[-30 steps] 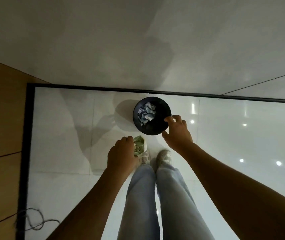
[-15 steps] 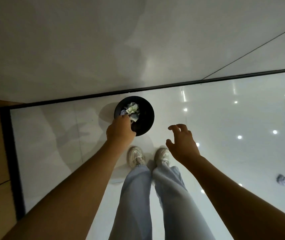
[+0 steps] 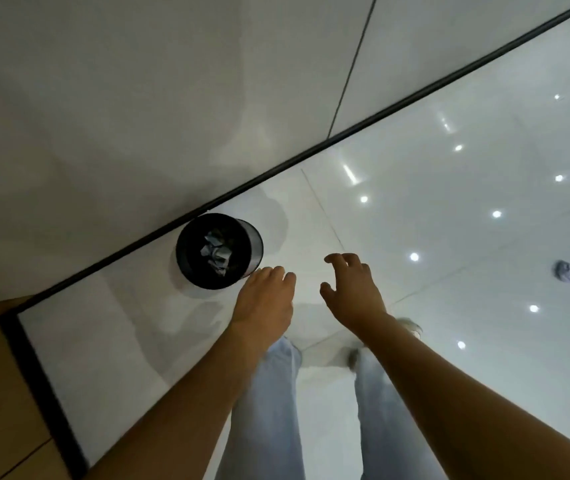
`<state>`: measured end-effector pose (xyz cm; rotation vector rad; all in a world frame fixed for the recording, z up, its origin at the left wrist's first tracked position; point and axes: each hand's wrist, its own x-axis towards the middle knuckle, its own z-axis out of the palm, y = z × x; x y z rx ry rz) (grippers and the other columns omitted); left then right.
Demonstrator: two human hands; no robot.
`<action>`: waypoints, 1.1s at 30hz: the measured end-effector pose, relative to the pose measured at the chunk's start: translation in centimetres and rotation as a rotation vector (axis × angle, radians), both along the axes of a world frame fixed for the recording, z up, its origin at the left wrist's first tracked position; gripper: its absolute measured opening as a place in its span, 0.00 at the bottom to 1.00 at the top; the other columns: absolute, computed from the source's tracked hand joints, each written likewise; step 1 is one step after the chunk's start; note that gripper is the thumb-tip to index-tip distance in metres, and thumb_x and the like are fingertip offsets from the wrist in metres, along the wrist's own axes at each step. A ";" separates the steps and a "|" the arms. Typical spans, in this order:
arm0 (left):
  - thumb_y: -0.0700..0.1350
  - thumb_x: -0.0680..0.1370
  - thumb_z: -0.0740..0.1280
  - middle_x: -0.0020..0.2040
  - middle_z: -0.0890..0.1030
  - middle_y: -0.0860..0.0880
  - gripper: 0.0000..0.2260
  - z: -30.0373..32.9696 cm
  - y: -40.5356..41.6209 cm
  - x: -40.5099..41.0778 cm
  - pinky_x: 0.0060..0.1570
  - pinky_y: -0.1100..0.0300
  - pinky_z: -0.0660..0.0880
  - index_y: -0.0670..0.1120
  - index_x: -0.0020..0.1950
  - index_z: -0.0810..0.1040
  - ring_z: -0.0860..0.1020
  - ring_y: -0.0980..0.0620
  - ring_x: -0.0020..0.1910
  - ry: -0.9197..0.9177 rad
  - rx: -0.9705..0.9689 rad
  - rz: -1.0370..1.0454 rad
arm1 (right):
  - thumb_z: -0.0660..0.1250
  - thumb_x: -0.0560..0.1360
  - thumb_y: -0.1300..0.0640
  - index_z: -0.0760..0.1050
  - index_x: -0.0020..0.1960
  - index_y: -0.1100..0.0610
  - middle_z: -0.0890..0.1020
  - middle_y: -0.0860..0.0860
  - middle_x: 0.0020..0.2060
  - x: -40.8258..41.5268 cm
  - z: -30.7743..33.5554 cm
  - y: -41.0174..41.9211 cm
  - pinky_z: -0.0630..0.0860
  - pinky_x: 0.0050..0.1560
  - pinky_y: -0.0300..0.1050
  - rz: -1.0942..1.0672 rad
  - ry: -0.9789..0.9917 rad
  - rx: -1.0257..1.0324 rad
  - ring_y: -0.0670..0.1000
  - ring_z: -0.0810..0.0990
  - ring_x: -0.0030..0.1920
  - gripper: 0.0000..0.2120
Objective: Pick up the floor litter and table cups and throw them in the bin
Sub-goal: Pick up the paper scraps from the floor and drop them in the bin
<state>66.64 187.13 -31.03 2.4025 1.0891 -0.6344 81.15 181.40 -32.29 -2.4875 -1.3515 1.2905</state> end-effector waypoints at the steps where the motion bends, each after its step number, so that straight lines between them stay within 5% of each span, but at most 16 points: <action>1: 0.46 0.80 0.60 0.62 0.73 0.48 0.14 0.1 -0.9 2.0 0.63 0.58 0.66 0.47 0.65 0.69 0.71 0.49 0.62 0.014 -0.002 -0.026 | 0.62 0.78 0.56 0.64 0.71 0.53 0.66 0.53 0.70 1.9 0.1 -1.2 0.73 0.58 0.49 -0.022 0.002 -0.001 0.56 0.67 0.66 0.23; 18: 0.45 0.79 0.60 0.62 0.74 0.48 0.15 0.8 -17.0 40.4 0.57 0.58 0.69 0.46 0.66 0.69 0.72 0.49 0.60 0.062 -0.138 -0.401 | 0.63 0.78 0.56 0.64 0.72 0.54 0.67 0.54 0.69 36.7 2.1 -26.5 0.73 0.60 0.49 -0.599 -0.063 -0.084 0.56 0.68 0.66 0.23; 33: 0.48 0.79 0.60 0.62 0.73 0.46 0.17 -1.6 -15.4 63.3 0.56 0.56 0.70 0.45 0.67 0.69 0.72 0.47 0.60 0.156 -0.219 -0.646 | 0.64 0.77 0.57 0.65 0.71 0.55 0.67 0.55 0.68 51.9 -0.9 -30.1 0.72 0.56 0.48 -1.145 0.004 -0.088 0.57 0.69 0.63 0.23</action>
